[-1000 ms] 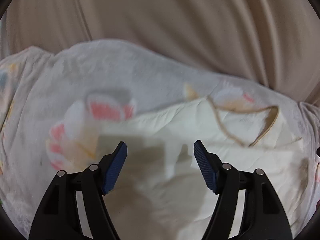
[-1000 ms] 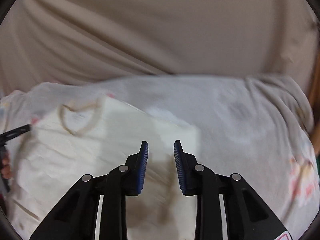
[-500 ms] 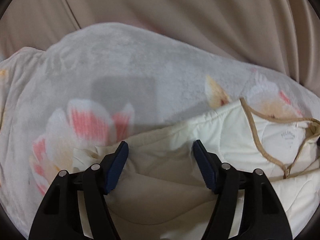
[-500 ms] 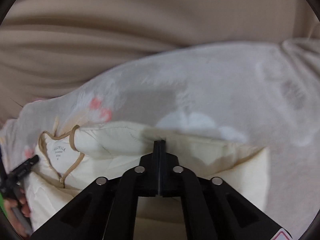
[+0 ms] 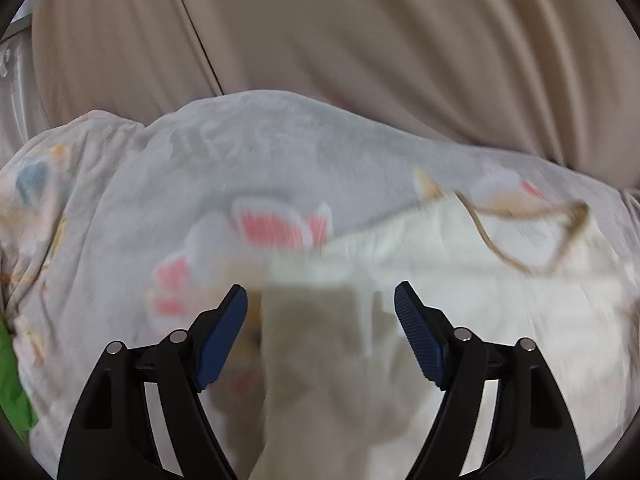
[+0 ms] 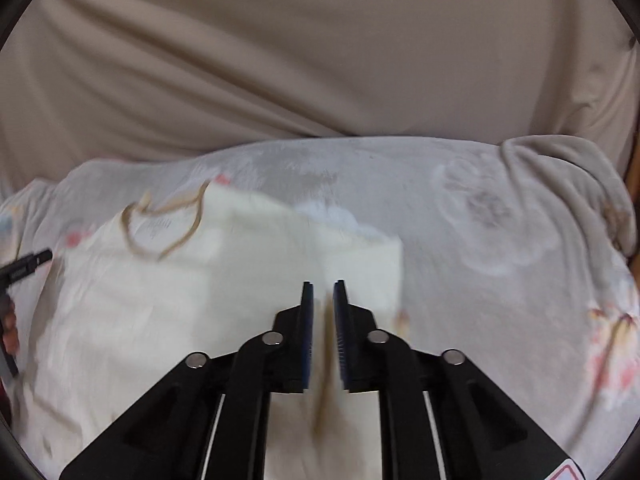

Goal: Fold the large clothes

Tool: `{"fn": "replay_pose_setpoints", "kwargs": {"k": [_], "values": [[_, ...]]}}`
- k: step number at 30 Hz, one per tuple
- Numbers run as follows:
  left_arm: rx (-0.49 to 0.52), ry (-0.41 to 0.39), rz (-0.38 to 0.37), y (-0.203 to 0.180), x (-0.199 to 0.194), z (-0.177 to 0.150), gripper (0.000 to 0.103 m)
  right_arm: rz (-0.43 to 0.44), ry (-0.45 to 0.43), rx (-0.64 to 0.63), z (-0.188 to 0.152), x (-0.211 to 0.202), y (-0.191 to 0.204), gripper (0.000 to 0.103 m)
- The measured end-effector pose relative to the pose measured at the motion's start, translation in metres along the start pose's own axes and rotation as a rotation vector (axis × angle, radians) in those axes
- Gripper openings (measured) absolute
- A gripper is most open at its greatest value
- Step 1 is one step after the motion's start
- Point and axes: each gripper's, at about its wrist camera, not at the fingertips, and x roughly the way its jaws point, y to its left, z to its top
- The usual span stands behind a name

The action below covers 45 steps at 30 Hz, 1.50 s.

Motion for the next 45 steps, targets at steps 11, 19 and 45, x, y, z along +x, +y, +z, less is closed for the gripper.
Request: {"fn": "replay_pose_setpoints", "kwargs": {"k": [11, 19, 45], "values": [[-0.151, 0.27, -0.204, 0.052, -0.132, -0.205, 0.086, -0.021, 0.153, 0.126, -0.209, -0.141, -0.055, 0.06], [-0.277, 0.275, -0.294, 0.052, -0.161, -0.264, 0.087, 0.171, 0.205, 0.291, -0.277, -0.136, -0.047, 0.06], [-0.166, -0.266, -0.391, 0.05, -0.326, -0.149, 0.012, 0.39, -0.324, 0.262, -0.142, -0.278, -0.037, 0.005]]}}
